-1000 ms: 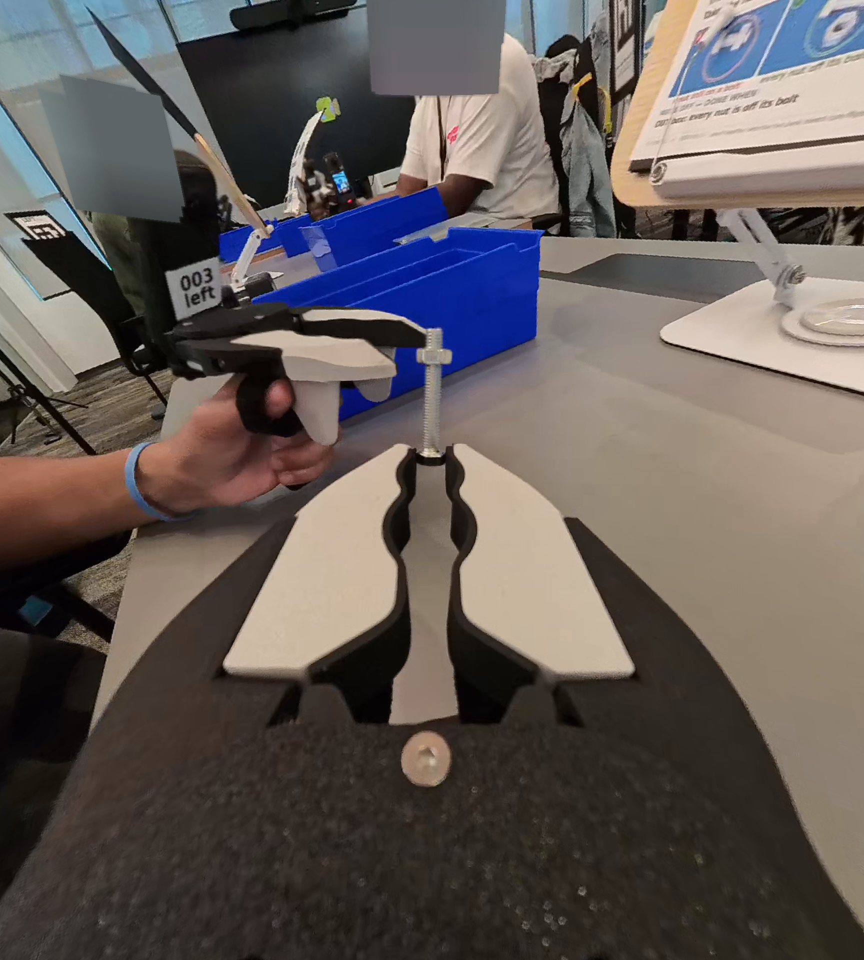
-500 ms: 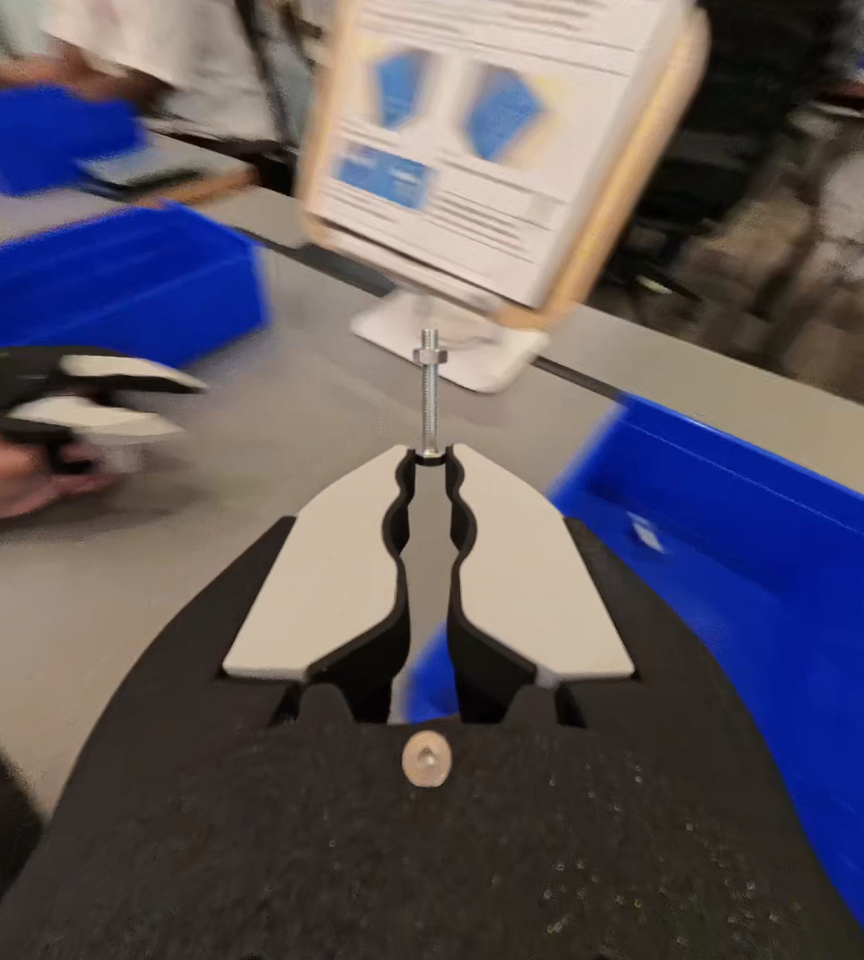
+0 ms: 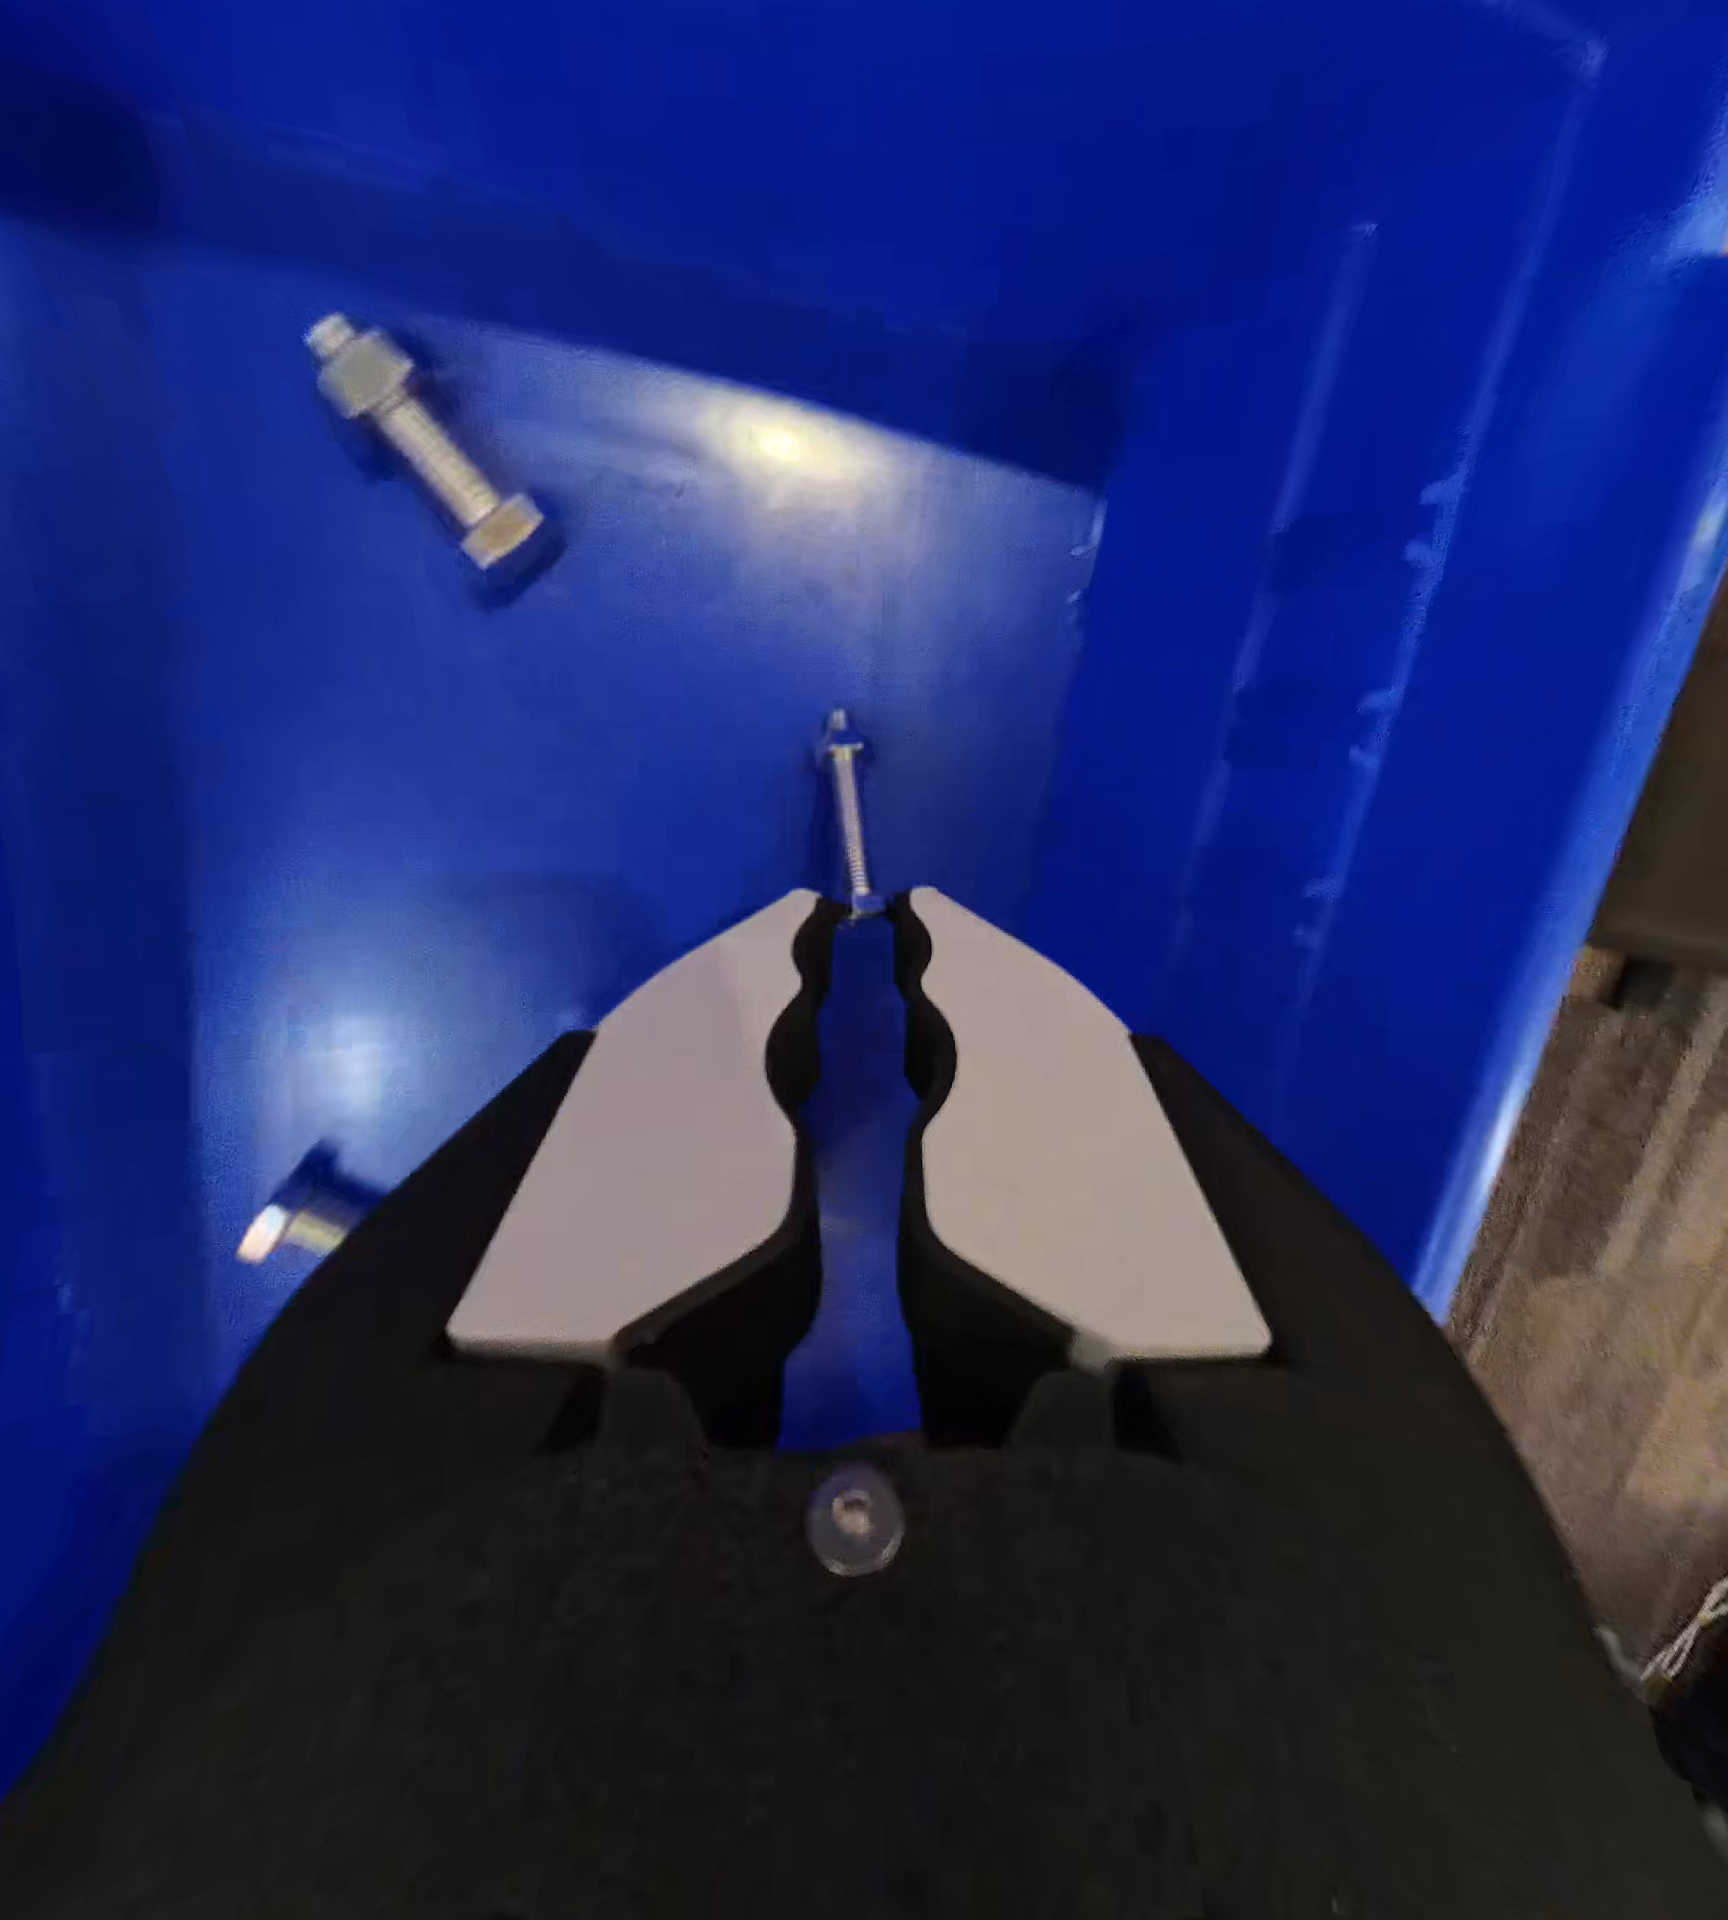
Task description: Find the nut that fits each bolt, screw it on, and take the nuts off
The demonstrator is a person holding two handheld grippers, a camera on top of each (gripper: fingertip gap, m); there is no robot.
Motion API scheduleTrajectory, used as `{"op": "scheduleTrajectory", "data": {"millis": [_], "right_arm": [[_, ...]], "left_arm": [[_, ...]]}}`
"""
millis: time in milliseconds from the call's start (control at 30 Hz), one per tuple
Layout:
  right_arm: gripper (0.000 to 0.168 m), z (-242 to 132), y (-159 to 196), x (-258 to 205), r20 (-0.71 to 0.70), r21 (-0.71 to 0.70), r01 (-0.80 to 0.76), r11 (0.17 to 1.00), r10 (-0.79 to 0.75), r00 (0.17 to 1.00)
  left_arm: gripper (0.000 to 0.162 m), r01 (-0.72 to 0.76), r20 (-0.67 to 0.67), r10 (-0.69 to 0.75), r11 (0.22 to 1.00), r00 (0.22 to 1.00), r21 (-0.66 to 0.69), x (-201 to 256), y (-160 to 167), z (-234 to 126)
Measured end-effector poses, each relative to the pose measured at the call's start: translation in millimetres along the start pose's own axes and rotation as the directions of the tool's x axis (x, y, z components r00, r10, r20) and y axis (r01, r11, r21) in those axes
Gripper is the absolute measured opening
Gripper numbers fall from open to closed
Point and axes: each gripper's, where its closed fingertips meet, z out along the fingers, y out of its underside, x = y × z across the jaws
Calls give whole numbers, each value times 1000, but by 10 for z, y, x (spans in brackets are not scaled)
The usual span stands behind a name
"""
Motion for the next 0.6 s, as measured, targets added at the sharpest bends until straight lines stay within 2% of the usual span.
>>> {"op": "scheduleTrajectory", "data": {"millis": [33, 167, 267, 333, 400, 500, 533, 600], "right_arm": [[12, 76, -37, 34, -10, 0, -30, 1000, 30, 999], [12, 275, -98, 86, 0, -12, -67, 998, 67, 998], [12, 273, -132, 96, -13, -5, -53, 999, 53, 999], [23, 229, -118, 91, -26, 7, -35, 999, 35, 999], [30, 141, -122, 33, 19, 53, -59, 997, 58, 998], [32, -255, -256, -151, 104, 271, -117, 955, 92, 990], [33, -498, -305, -268, 124, 378, -124, 917, 82, 989], [34, -1101, -312, -659, 144, 609, -93, 788, 6, 990]], "left_arm": [[50, -3, 1, 3, 1000, 1000, -1, 1, 3, -3], [51, -15, -10, 15, 1000, 1000, -13, 35, 19, -8], [51, -26, -13, 25, 1000, 1000, -14, 50, 22, -7], [52, -17, -18, 17, 1000, 1000, -25, 53, 38, 5], [53, -9, -26, 8, 1000, 1000, -27, 67, 42, 12], [53, -12, -29, 11, 1000, 1000, -29, 84, 49, 14], [53, -15, -27, 14, 999, 1000, -30, 88, 52, 14], [53, -22, -26, 21, 999, 999, -32, 95, 57, 17]]}}
